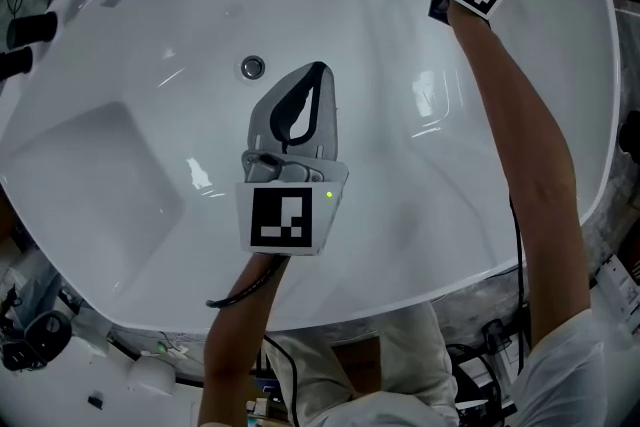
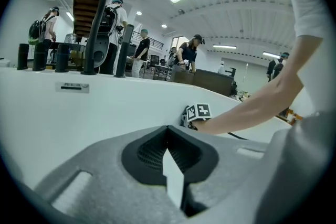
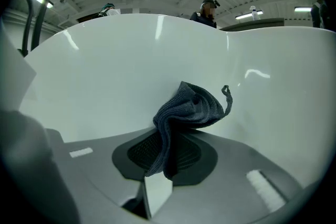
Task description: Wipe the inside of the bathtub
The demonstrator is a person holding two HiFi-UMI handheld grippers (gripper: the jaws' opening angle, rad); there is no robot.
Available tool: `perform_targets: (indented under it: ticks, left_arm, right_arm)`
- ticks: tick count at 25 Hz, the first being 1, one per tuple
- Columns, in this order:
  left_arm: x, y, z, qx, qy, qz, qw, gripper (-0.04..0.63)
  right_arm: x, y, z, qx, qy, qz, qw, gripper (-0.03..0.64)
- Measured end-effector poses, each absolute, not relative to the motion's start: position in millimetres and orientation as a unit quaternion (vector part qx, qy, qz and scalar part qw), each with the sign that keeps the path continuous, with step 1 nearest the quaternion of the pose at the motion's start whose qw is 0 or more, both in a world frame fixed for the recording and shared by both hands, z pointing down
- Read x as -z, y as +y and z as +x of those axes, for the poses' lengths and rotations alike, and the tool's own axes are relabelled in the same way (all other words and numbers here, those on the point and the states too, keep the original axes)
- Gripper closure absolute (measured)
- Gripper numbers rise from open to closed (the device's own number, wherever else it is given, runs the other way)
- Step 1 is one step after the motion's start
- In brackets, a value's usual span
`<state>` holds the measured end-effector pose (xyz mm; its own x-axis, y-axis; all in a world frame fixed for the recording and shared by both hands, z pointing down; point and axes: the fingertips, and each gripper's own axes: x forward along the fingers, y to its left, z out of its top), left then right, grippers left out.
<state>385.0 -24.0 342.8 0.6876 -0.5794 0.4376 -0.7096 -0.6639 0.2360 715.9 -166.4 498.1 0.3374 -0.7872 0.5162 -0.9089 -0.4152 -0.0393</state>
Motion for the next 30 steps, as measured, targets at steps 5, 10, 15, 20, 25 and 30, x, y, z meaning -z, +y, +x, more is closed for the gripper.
perform_targets:
  ticks: [5, 10, 15, 20, 25, 30]
  left_arm:
    - [-369.5, -34.7, 372.1, -0.174, -0.357, 0.890, 0.226, 0.597]
    - [-393.2, -58.6, 375.8, -0.178, -0.360, 0.886, 0.231, 0.595]
    - [-407.3, -79.3, 392.7, -0.177, -0.352, 0.886, 0.246, 0.595]
    - [-411.9, -91.1, 405.0, -0.180, -0.354, 0.884, 0.245, 0.595]
    - [-412.6, -100.8, 401.2, -0.182, -0.353, 0.888, 0.232, 0.595]
    - [-412.1, -104.7, 376.7, -0.182, -0.368, 0.880, 0.239, 0.595]
  right_arm:
    - [-495.2, -168.3, 680.1, -0.230, -0.553, 0.790, 0.129, 0.557]
    - [-493.1, -172.0, 654.0, -0.223, -0.572, 0.778, 0.132, 0.557]
    - [-489.1, -175.9, 639.7, -0.222, -0.580, 0.772, 0.137, 0.557]
    - [-484.4, -177.6, 615.9, -0.221, -0.601, 0.755, 0.141, 0.557]
    - [-484.9, -181.9, 603.1, -0.218, -0.601, 0.757, 0.137, 0.557]
    - [-485.0, -182.7, 580.9, -0.217, -0.606, 0.752, 0.140, 0.557]
